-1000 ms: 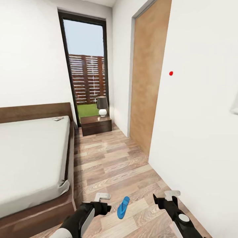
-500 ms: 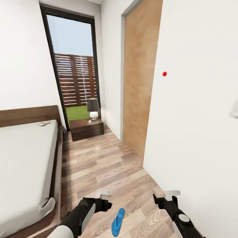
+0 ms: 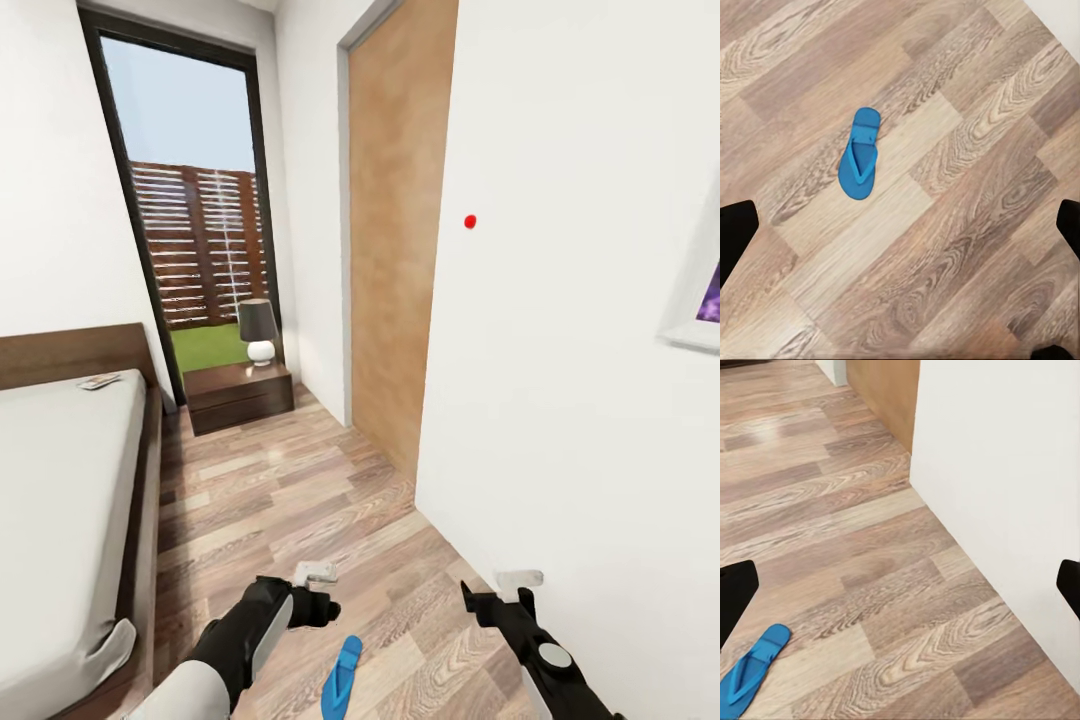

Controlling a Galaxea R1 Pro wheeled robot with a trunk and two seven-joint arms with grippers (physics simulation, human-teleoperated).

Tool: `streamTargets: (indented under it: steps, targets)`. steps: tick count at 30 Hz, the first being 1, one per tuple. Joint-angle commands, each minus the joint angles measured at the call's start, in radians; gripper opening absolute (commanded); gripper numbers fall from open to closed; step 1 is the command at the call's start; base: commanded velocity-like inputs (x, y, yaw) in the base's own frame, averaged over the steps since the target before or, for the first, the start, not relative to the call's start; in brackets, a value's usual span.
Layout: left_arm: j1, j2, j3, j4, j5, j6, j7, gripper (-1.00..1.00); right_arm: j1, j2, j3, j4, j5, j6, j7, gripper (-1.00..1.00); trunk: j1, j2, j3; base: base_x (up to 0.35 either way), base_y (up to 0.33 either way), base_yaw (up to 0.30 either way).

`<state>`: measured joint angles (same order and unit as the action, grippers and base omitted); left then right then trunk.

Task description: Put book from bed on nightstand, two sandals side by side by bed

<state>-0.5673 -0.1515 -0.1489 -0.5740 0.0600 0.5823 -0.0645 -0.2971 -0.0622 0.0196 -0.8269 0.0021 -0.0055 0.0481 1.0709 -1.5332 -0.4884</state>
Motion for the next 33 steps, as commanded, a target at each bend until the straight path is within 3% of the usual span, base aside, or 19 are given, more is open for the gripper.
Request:
streamTargets:
  steps: [1, 2, 6, 7, 9, 13, 24, 26, 27, 33]
  targets:
    - [-0.036, 0.000, -0.002, -0.009, 0.008, 0.077, 0.003, 1.00, 0.000, -0.001, 0.014, -0.024, 0.001, -0.001, 0.002, 1.00, 0.004, -0.008, -0.004, 0.000, 0.000, -0.008]
    - [-0.078, 0.000, -0.002, -0.013, 0.010, 0.138, 0.004, 1.00, 0.000, -0.001, 0.030, -0.061, 0.000, 0.003, 0.002, 1.00, 0.008, -0.015, -0.007, 0.000, 0.000, -0.005]
    - [-0.187, 0.000, 0.001, -0.015, 0.038, 0.219, 0.004, 1.00, 0.000, -0.002, 0.070, -0.193, -0.003, 0.036, 0.002, 1.00, 0.023, -0.043, -0.020, 0.000, 0.000, -0.002]
    - [-0.248, 0.000, 0.001, -0.011, 0.107, 0.244, 0.004, 1.00, -0.002, -0.002, 0.081, -0.280, -0.009, 0.096, 0.003, 1.00, 0.027, -0.050, -0.023, 0.000, 0.000, 0.000]
    - [-0.268, -0.001, -0.001, -0.009, 0.139, 0.250, 0.005, 1.00, -0.003, -0.002, 0.083, -0.328, -0.011, 0.136, 0.005, 1.00, 0.035, -0.064, -0.029, 0.000, 0.000, 0.000]
    - [-0.285, -0.001, -0.003, -0.004, 0.167, 0.252, 0.006, 1.00, -0.005, -0.002, 0.087, -0.412, -0.013, 0.184, 0.002, 1.00, 0.050, -0.092, -0.042, 0.000, 0.000, 0.000]
    - [-0.289, 0.003, -0.019, 0.054, 0.174, 0.233, -0.002, 1.00, -0.001, 0.002, 0.083, -0.420, -0.017, 0.190, -0.003, 1.00, 0.092, -0.169, -0.076, 0.000, 0.000, 0.000]
    - [-0.289, 0.007, -0.020, 0.057, 0.172, 0.235, 0.009, 1.00, 0.000, 0.002, 0.082, -0.417, -0.047, 0.189, 0.000, 1.00, 0.100, -0.183, -0.083, 0.000, 0.000, 0.000]
    - [-0.288, 0.016, -0.019, 0.055, 0.172, 0.235, 0.021, 1.00, 0.000, 0.001, 0.083, -0.416, -0.101, 0.193, -0.001, 1.00, 0.104, -0.190, -0.086, 0.000, 0.000, 0.000]
    - [-0.289, 0.020, -0.026, 0.048, 0.169, 0.235, 0.026, 1.00, 0.001, 0.001, 0.084, -0.416, -0.115, 0.188, 0.002, 1.00, 0.127, -0.232, -0.105, 0.000, 0.000, 0.000]
